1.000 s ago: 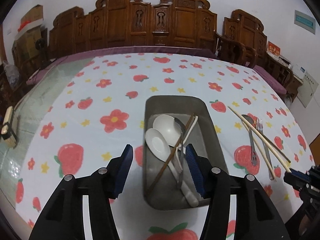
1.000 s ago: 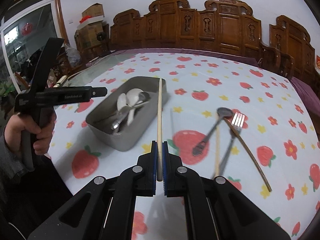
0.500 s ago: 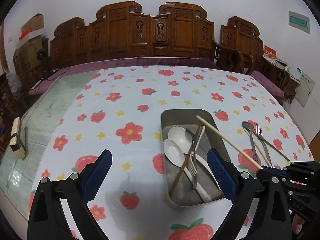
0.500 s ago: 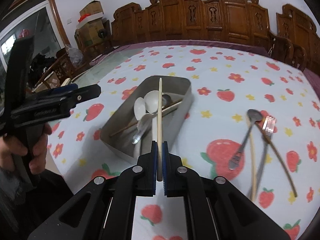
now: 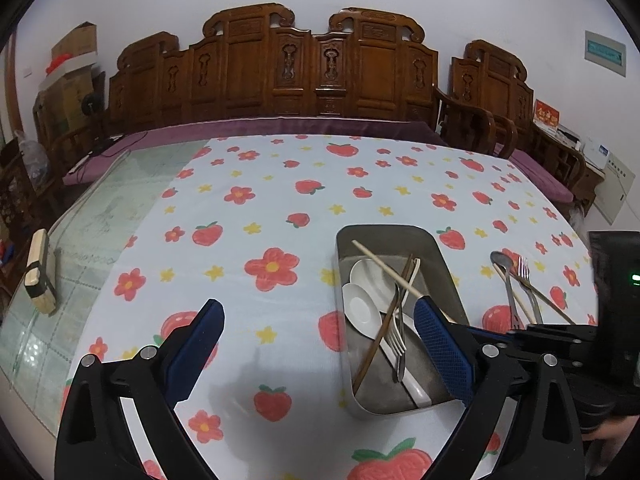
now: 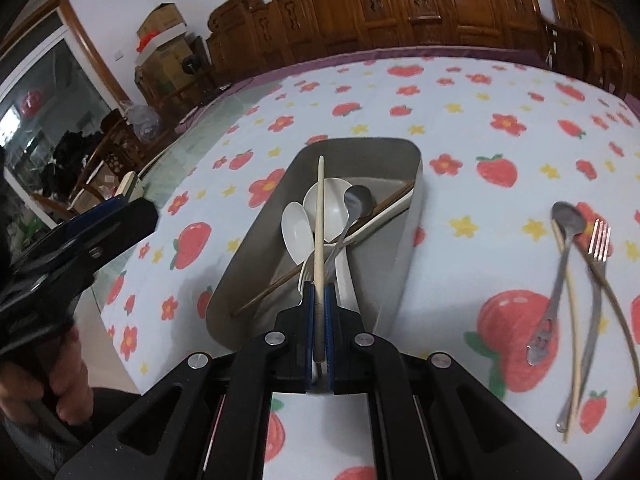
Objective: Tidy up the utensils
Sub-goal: 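Lower the chopstick into the tray and open the right gripper while the left opens, then move the right tool back to the cloth and grasp the dark brown chopstick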
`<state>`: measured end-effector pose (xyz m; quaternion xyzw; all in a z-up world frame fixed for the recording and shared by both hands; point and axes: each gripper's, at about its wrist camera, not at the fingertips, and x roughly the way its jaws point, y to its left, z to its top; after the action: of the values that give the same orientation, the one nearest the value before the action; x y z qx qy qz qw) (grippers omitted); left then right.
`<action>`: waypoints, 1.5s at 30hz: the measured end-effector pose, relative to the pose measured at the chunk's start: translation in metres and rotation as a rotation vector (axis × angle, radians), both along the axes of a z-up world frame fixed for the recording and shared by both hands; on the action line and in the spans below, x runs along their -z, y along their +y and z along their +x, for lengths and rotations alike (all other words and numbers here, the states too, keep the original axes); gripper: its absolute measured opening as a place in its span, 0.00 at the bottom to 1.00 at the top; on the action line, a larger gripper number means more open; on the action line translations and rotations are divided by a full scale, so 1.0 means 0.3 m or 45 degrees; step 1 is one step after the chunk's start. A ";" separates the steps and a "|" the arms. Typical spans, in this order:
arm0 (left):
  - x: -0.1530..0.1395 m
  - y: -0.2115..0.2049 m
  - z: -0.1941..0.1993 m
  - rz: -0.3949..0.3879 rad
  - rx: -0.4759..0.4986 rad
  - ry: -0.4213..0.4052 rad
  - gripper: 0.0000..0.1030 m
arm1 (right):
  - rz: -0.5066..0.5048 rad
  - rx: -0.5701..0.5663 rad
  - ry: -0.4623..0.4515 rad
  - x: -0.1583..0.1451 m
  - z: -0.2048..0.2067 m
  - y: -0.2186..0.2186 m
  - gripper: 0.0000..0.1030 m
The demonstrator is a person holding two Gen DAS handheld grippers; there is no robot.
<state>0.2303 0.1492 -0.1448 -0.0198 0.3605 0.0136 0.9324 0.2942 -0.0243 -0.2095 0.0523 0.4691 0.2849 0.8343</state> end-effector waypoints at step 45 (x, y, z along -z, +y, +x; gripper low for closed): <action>0.045 -0.384 0.013 0.006 0.218 0.010 0.89 | -0.192 0.083 -0.338 -0.101 -0.057 -0.622 0.24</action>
<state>0.2343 0.0342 -0.1583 0.0133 0.3645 -0.0651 0.9288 0.2770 -0.2110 -0.1792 -0.0336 0.3728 0.2261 0.8993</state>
